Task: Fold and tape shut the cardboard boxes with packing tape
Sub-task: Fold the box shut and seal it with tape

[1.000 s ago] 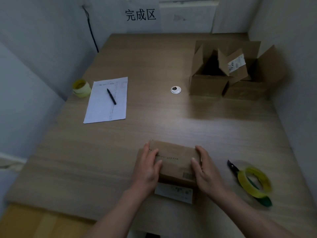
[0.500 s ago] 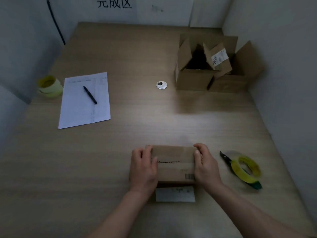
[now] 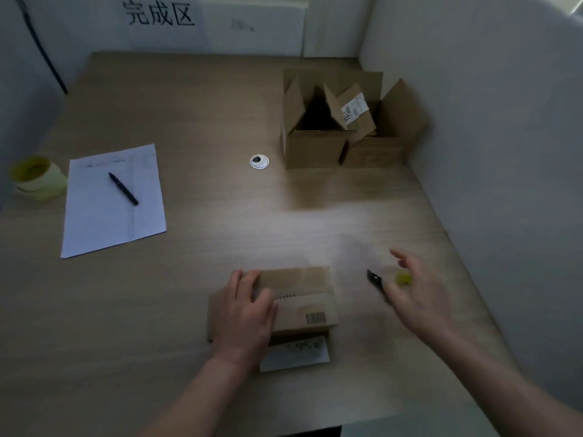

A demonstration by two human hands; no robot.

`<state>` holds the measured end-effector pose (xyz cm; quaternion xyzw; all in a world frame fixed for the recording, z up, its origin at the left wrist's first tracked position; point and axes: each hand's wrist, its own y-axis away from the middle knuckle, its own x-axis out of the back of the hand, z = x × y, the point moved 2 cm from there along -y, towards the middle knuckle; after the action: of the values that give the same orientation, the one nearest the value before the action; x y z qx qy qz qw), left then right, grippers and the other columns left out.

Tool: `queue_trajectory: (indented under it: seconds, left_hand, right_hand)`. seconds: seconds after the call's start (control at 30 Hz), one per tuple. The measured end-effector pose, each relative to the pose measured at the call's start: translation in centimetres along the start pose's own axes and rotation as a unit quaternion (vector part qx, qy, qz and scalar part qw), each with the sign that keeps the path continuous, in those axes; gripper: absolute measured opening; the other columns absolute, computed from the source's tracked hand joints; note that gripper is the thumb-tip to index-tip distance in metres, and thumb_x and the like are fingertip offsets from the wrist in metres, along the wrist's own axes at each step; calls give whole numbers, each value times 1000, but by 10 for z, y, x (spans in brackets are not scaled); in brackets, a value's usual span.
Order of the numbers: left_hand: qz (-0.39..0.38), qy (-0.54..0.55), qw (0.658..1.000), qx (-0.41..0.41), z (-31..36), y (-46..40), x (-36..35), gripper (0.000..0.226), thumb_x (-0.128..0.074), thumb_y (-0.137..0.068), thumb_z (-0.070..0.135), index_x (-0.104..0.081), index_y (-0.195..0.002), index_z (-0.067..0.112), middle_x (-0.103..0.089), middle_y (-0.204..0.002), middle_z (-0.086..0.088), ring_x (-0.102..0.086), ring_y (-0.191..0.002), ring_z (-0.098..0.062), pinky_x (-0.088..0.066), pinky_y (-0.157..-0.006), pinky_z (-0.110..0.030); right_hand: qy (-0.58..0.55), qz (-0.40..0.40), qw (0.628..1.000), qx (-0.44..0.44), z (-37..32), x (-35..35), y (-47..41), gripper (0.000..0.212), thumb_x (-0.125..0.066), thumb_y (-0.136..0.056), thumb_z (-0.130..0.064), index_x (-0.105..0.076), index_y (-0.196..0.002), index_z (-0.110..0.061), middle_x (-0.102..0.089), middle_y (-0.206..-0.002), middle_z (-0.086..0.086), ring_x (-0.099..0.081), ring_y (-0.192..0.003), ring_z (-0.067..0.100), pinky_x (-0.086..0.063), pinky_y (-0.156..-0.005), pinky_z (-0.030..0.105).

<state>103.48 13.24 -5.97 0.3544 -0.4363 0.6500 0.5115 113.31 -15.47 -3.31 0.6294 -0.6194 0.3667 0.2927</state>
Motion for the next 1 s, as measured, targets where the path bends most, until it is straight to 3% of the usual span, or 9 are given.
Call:
queue_trajectory:
  seconds: [0.07,0.17,0.37,0.47,0.57,0.7,0.77,0.83,1.0]
  left_hand:
    - [5,-10,1000,1,1,1,-1,35,-44,-89,33,-65,-73,10,-61,-122,-21,-51,-118,-49,-46,-94,-47]
    - [10,-8,1000,0,3,0,-2,37,-43,-89,33,-65,-73,8,-61,-122,-23,-51,-119,-52,-47,-93,-49]
    - [25,-4,1000,7,6,1,-3,38,-44,-89,32,-66,-72,7,-61,-123,-24,-50,-119,-55,-48,-92,-55]
    - [30,-8,1000,6,10,1,-1,37,-43,-89,30,-65,-71,6,-61,-123,-24,-52,-118,-55,-49,-88,-52]
    - [24,-17,999,13,13,1,0,37,-43,-88,30,-66,-71,6,-60,-124,-25,-53,-118,-55,-50,-86,-52]
    - [9,2,1000,27,12,1,2,22,-60,-88,22,-66,-74,6,-60,-126,-25,-53,-118,-54,-52,-83,-54]
    - [-1,19,1000,24,9,2,4,9,-75,-81,10,-67,-78,7,-60,-128,-23,-52,-120,-54,-51,-84,-53]
    - [-11,33,999,9,3,5,4,8,-77,-79,7,-70,-84,7,-59,-130,-22,-50,-122,-53,-50,-87,-53]
    - [-28,92,995,25,-5,4,5,13,-62,-91,11,-71,-96,3,-54,-139,-19,-39,-134,-48,-39,-104,-50]
  right_hand:
    - [103,-68,992,17,31,22,0,46,-78,-76,-28,-64,-119,-19,-61,-127,5,-56,-117,26,-44,-96,34]
    - [202,-208,956,41,56,27,6,52,-70,-69,-41,-67,-117,-23,-54,-138,4,-50,-125,27,-40,-104,37]
    - [232,-223,945,64,71,19,1,20,-63,-85,-24,-72,-103,-27,-56,-136,-2,-49,-123,25,-41,-100,36]
    - [123,-189,974,16,57,34,-10,12,-61,-91,-20,-64,-102,-19,-65,-112,3,-57,-106,29,-46,-89,40]
    - [-103,-157,982,-19,6,48,-23,2,-59,-92,-18,-58,-94,-18,-65,-86,6,-61,-86,30,-49,-78,44]
    - [-386,-238,891,35,-79,29,-13,19,-52,-84,-17,-61,-98,-6,-67,-74,8,-61,-70,21,-48,-65,27]
    - [-433,-269,860,36,-103,7,-1,18,-52,-81,-14,-61,-93,-3,-65,-72,8,-60,-67,19,-48,-63,24]
    - [-451,-281,847,21,-113,-15,12,19,-53,-80,-15,-60,-89,0,-63,-71,9,-58,-66,20,-47,-61,24]
    - [-434,-259,863,11,-113,-52,33,21,-57,-84,-25,-60,-83,-5,-56,-68,-5,-54,-64,7,-43,-57,17]
